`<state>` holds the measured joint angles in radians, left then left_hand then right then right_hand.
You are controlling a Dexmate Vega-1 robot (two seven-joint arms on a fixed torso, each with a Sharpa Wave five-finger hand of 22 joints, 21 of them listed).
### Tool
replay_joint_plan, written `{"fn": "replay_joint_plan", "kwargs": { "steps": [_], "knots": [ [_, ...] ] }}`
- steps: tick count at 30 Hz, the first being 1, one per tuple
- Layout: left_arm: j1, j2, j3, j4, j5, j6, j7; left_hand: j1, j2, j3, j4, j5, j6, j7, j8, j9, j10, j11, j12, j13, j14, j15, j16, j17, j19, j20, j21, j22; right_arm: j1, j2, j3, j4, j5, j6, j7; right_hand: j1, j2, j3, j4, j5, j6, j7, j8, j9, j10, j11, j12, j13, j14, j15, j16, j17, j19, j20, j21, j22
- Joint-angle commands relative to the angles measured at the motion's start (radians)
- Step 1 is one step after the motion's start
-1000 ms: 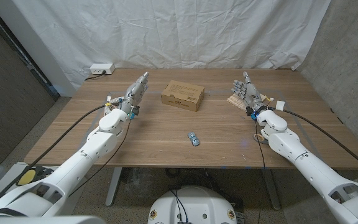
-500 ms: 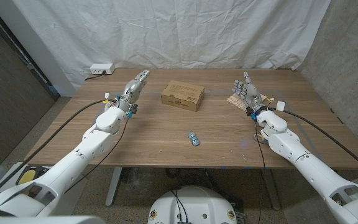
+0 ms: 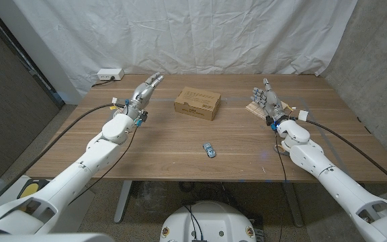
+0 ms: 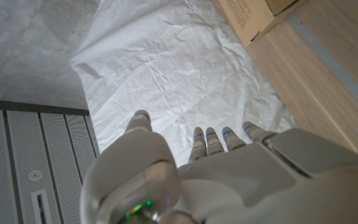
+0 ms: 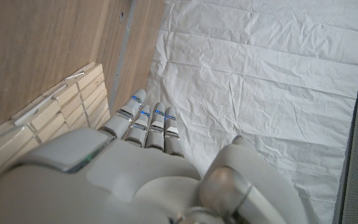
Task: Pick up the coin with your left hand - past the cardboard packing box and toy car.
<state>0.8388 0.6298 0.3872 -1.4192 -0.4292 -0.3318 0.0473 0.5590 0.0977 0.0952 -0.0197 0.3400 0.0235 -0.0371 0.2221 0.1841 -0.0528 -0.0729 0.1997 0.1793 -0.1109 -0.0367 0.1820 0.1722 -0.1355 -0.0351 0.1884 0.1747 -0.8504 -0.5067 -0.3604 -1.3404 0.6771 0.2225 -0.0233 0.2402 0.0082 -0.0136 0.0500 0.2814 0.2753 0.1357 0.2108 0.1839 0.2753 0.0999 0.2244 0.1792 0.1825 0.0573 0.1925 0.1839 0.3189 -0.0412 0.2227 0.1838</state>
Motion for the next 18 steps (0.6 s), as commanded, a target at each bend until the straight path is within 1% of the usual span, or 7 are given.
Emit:
{"fn": "replay_joint_plan", "kwargs": {
  "steps": [1,6,10,14,16,18],
  "knots": [
    [0.002,0.022,0.008,-0.035,0.097,-0.004,0.05,0.014,-0.002,0.001,-0.009,-0.004,0.018,-0.005,0.009,0.002,-0.014,0.001,-0.001,0.005,-0.009,-0.014,-0.002,0.004,-0.018,-0.014,0.0,0.004,-0.004,0.004,0.003,-0.004,0.003,0.001,-0.008,0.004,0.006,0.001,0.005,0.003,0.004,0.002,-0.001,0.005,0.005,0.007,0.0,0.003,0.005,0.006,0.004,0.004,0.007,-0.002,0.001,0.005],
    [-0.004,0.026,0.014,-0.033,0.123,-0.001,0.056,0.02,-0.004,0.001,-0.014,-0.006,0.035,-0.008,0.013,0.003,-0.016,0.003,-0.002,0.006,-0.013,-0.012,-0.003,0.004,-0.024,-0.01,-0.001,0.004,0.0,0.008,0.003,0.001,0.005,0.002,-0.006,0.004,0.007,0.001,0.005,0.003,0.005,0.003,-0.001,0.005,0.006,0.007,0.0,0.004,0.004,0.007,0.004,0.004,0.007,-0.001,0.0,0.005],
    [0.002,0.031,0.012,-0.047,0.151,-0.001,0.081,0.025,-0.008,0.0,-0.018,-0.008,0.051,-0.008,0.017,0.003,-0.022,0.006,-0.003,0.006,-0.018,-0.011,-0.004,0.004,-0.031,-0.008,-0.002,0.005,0.007,0.013,-0.001,0.01,0.004,0.002,-0.003,0.004,0.007,0.0,0.005,0.002,0.006,0.004,-0.001,0.005,0.006,0.008,0.0,0.004,0.005,0.008,0.004,0.005,0.008,0.0,0.0,0.005],
    [0.003,0.041,0.012,-0.059,0.166,0.005,0.084,0.029,-0.011,-0.001,-0.021,-0.009,0.066,-0.011,0.02,0.003,-0.025,0.006,-0.004,0.006,-0.022,-0.009,-0.004,0.005,-0.035,-0.006,-0.001,0.005,0.013,0.017,-0.004,0.016,0.002,0.003,-0.003,0.003,0.008,0.0,0.005,0.002,0.008,0.004,0.0,0.005,0.007,0.008,0.0,0.004,0.006,0.01,0.004,0.005,0.008,0.001,0.0,0.005],
    [0.003,0.038,0.011,-0.056,0.165,0.0,0.084,0.035,-0.015,-0.001,-0.026,-0.009,0.081,-0.02,0.023,0.004,-0.028,0.009,-0.004,0.007,-0.027,-0.003,-0.004,0.005,-0.038,-0.004,-0.001,0.005,0.015,0.018,-0.005,0.017,0.001,0.002,-0.003,0.003,0.008,0.0,0.005,0.002,0.009,0.004,-0.001,0.005,0.008,0.009,0.0,0.004,0.006,0.011,0.004,0.005,0.008,0.002,0.0,0.005],
    [0.005,0.043,0.011,-0.065,0.179,0.003,0.092,0.039,-0.016,-0.002,-0.029,-0.009,0.092,-0.021,0.025,0.004,-0.029,0.012,-0.003,0.007,-0.03,0.003,-0.004,0.005,-0.04,-0.003,0.0,0.005,0.017,0.02,-0.005,0.02,0.001,0.004,-0.002,0.003,0.008,0.0,0.006,0.001,0.009,0.004,-0.001,0.005,0.007,0.008,-0.001,0.004,0.006,0.012,0.003,0.005,0.008,0.002,-0.001,0.005]
  ]
}}
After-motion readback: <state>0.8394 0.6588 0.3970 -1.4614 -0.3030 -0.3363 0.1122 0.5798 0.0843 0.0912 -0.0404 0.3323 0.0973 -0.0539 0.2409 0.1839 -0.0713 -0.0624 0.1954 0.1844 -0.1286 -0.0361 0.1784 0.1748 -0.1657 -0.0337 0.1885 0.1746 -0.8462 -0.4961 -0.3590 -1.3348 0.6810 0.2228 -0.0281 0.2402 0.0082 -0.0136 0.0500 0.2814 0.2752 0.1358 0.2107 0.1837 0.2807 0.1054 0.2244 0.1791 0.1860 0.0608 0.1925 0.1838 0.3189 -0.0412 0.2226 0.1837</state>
